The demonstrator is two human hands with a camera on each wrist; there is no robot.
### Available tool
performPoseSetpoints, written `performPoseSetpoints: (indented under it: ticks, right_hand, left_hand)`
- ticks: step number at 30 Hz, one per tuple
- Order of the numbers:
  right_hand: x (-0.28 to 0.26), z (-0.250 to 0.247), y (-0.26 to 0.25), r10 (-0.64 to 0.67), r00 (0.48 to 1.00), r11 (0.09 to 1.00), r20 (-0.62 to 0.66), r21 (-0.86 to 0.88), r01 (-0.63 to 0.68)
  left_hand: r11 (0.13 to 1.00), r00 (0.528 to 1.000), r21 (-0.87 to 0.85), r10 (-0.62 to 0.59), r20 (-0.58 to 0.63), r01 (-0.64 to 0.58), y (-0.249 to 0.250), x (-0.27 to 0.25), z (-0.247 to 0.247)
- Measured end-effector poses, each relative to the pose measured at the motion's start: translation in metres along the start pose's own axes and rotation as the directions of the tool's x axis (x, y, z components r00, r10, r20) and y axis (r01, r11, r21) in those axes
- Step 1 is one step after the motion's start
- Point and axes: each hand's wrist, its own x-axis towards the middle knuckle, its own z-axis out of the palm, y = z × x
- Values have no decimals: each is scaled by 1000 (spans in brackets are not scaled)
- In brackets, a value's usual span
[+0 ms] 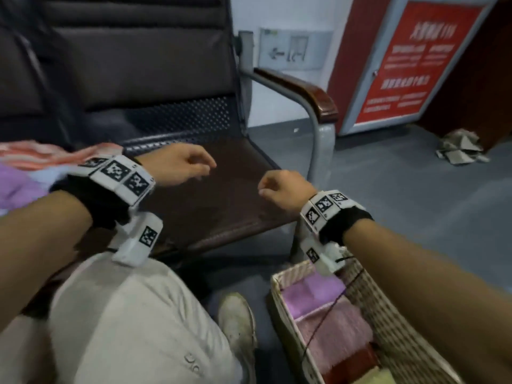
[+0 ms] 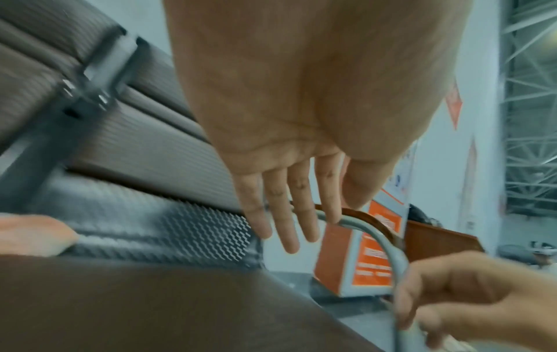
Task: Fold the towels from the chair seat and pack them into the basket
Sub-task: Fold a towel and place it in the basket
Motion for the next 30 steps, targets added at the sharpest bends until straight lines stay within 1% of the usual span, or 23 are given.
performPoseSetpoints:
  ticks: [1, 3, 5, 7, 9, 11, 13, 15, 17, 20, 23, 24, 26, 28, 30]
  right_hand:
    - [15, -6, -26, -57, 998, 998, 11, -11, 57]
    - [44, -12, -80, -173, 984, 984, 41, -25, 174]
    - [69, -11, -131, -293, 955, 954, 49, -41, 295]
    - [91, -3, -181, -398, 914, 912, 85, -75, 404]
    - [111, 10, -226, -455, 877, 875, 154, -104, 472]
    - [130, 30, -264, -472, 852, 853, 228, -127, 507]
    - [150, 57, -295, -473, 831, 832, 293, -162, 530]
    - [168, 89, -317, -467, 813, 810, 348, -199, 551]
    - [181, 125, -332, -464, 790, 805, 401, -181, 565]
    - [187, 178, -345, -458, 760, 831, 462, -80, 550]
    - [184, 219, -361, -454, 771, 872, 446, 48, 486]
    - [183, 227, -367, -463, 772, 872, 436, 68, 484]
    - [180, 235, -377, -488, 771, 857, 409, 55, 513]
    - [176, 229, -381, -520, 777, 843, 354, 67, 534]
    - [172, 211, -379, -574, 769, 817, 282, 133, 562]
  left_hand:
    - [1000, 999, -15, -25, -38, 25, -13, -11, -19]
    - [997, 993, 12, -75, -89, 76, -40, -33, -52]
    - [990, 982, 35, -131, -136, 137, -69, -57, -76]
    - [982, 960, 16, -183, -213, 191, -99, -81, -93]
    - [969, 928, -2, -236, -287, 246, -131, -103, -101]
    - [943, 884, -40, -325, -337, 332, -165, -125, -102]
    - [907, 861, -20, -407, -306, 421, -201, -144, -103]
    - [864, 845, 45, -478, -240, 502, -234, -162, -105]
    - [836, 817, 29, -528, -234, 548, -257, -180, -111]
    - [814, 794, 17, -561, -234, 580, -283, -200, -118]
    - [807, 793, 9, -578, -191, 590, -298, -211, -120]
    - [802, 791, 16, -584, -181, 597, -301, -212, -119]
    - [792, 783, 32, -597, -174, 610, -302, -210, -119]
    - [784, 775, 43, -603, -187, 620, -301, -206, -117]
    - [788, 780, 71, -585, -223, 612, -295, -203, -117]
